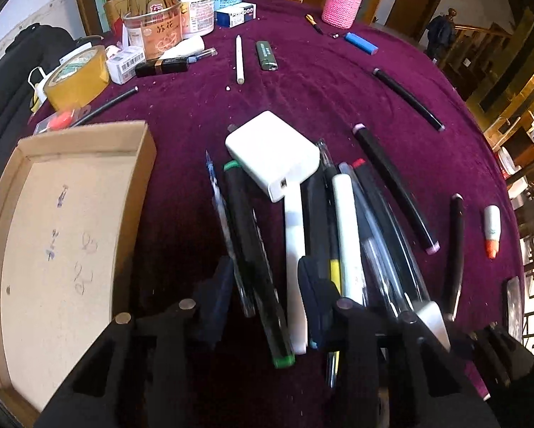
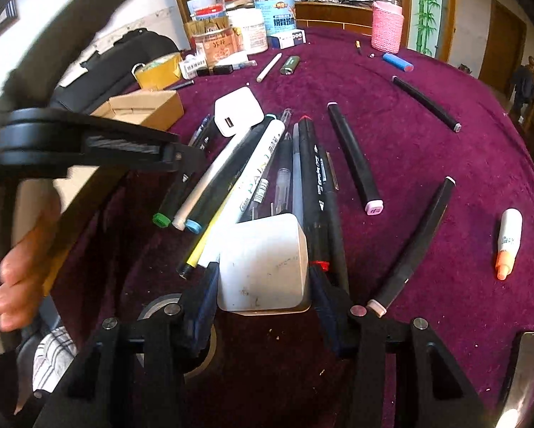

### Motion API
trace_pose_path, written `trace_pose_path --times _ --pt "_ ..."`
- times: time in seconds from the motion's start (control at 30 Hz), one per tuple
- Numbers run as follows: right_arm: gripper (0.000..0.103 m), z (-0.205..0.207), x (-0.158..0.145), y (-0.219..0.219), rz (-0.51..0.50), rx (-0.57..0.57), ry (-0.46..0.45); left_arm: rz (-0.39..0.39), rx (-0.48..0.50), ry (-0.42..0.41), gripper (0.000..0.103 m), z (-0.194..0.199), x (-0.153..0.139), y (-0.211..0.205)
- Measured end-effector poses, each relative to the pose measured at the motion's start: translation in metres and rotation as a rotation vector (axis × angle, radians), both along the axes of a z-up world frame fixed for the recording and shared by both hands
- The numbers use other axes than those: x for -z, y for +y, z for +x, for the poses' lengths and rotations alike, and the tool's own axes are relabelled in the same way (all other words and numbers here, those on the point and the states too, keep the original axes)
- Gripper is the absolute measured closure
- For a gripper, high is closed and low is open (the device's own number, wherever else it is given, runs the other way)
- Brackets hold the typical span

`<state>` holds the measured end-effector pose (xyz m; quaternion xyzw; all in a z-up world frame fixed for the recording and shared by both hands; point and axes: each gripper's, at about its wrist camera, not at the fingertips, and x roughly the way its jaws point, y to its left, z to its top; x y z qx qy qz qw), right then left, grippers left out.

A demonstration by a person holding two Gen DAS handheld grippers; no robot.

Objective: Organize rigid objects
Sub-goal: 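Grasp the green-capped black marker with the left tool while the right tool holds the charger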

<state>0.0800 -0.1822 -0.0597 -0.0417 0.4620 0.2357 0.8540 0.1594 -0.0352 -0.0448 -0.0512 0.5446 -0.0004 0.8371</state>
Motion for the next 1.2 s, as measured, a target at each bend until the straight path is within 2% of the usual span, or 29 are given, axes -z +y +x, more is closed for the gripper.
trace_pose_path --times 0.07,0.23,0.37,0.47,0.6,0.67,0.83,0.93,1.07,1.17,1.2 --pt "0.051 0.000 -0.001 -0.002 0.010 0.003 -0.001 -0.007 0.000 0.021 0.076 0.005 0.005 0.001" --pt "0.051 0.000 -0.001 -0.007 0.035 0.007 0.008 -0.007 -0.012 0.019 0.081 0.004 0.007 0.002" --pt "0.051 0.002 0.000 -0.010 0.055 0.013 0.020 -0.010 -0.015 0.029 0.078 0.003 0.007 0.000" --pt "0.051 0.001 0.000 -0.012 0.063 0.016 0.024 0.026 -0.011 0.021 0.078 0.008 0.008 -0.004" --pt "0.051 0.001 0.000 -0.014 0.073 0.022 0.032 0.034 -0.024 0.029 0.078 0.013 0.011 -0.002" --pt "0.051 0.001 0.000 -0.016 0.091 0.024 0.040 0.003 -0.015 0.062 0.081 0.011 0.017 0.002" --pt "0.051 -0.001 -0.001 -0.014 0.087 0.021 0.042 -0.018 -0.026 0.044 0.081 0.003 0.017 0.006" --pt "0.051 -0.001 -0.002 -0.016 0.098 0.028 0.046 0.003 -0.006 0.030 0.082 0.000 0.017 0.002" --pt "0.051 -0.004 -0.007 -0.020 0.133 0.041 0.053 -0.058 -0.032 -0.028 0.088 -0.019 0.001 0.015" --pt "0.051 -0.006 -0.011 -0.021 0.175 0.045 0.068 -0.196 -0.042 -0.044 0.088 -0.043 -0.012 0.036" --pt "0.051 -0.007 -0.012 -0.020 0.182 0.041 0.067 -0.195 -0.048 -0.055 0.088 -0.048 -0.015 0.039"
